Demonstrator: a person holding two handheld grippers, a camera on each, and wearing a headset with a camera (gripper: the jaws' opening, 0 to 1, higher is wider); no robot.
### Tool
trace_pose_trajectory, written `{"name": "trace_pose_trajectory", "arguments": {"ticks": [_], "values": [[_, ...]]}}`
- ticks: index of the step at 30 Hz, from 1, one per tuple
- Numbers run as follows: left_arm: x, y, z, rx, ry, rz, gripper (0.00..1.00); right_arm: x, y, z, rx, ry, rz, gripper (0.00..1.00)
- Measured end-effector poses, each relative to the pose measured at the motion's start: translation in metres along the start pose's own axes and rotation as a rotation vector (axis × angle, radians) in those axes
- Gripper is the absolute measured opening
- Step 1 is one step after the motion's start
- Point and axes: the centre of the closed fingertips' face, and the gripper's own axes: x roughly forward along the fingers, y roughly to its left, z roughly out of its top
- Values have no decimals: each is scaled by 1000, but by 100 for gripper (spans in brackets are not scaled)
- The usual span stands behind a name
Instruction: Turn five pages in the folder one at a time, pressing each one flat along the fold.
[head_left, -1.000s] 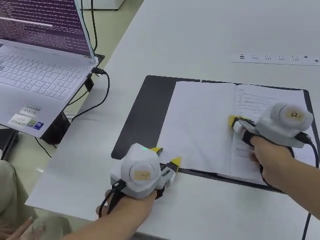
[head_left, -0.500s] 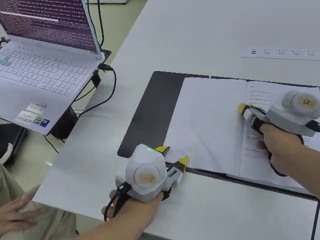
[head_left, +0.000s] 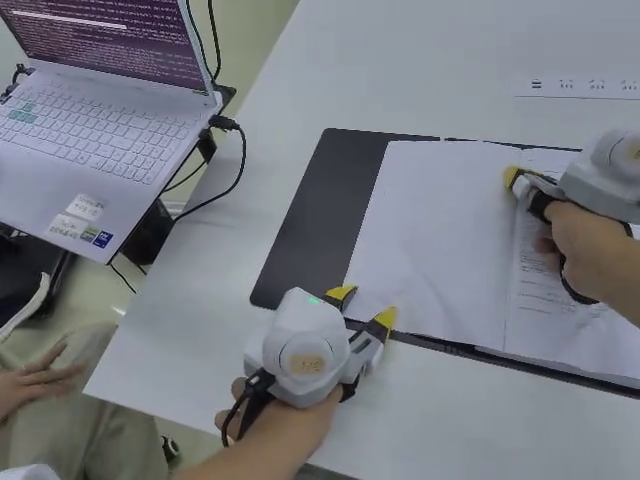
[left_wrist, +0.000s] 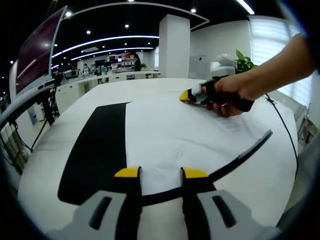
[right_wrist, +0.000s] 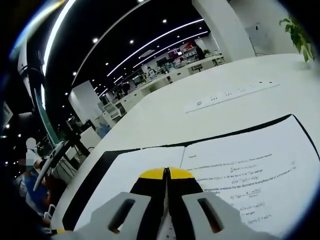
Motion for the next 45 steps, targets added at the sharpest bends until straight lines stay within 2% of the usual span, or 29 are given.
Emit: {"name": "trace_pose_trajectory", "arguments": {"ticks": [11, 12, 13, 19, 27, 28, 32, 38, 45], "values": [[0, 0, -1, 0, -3, -3, 30, 28, -13, 17, 3, -5, -11, 0], [0, 0, -1, 0, -3, -3, 30, 39, -19, 22, 5, -5, -16, 0], [-1, 0, 0, 1, -3, -3, 30, 42, -20, 23, 4, -6, -18, 0], [-1, 0, 0, -2, -7, -3, 30, 43, -23, 21, -4, 3, -12, 0], [-2, 0, 1, -4, -8, -3, 30, 35, -20, 13, -9, 15, 17, 0], [-2, 0, 1, -5, -8, -3, 30, 28, -17, 10, -11, 15, 26, 0], [-1, 0, 1, -4, -9, -3, 30, 22, -16, 3, -8, 15, 46, 0], [-1, 0, 1, -3, -8, -3, 30, -3, -1, -8, 11, 18, 72, 0], [-1, -1, 2, 3, -3, -6, 30, -25, 11, -19, 10, 27, 90, 0]]}}
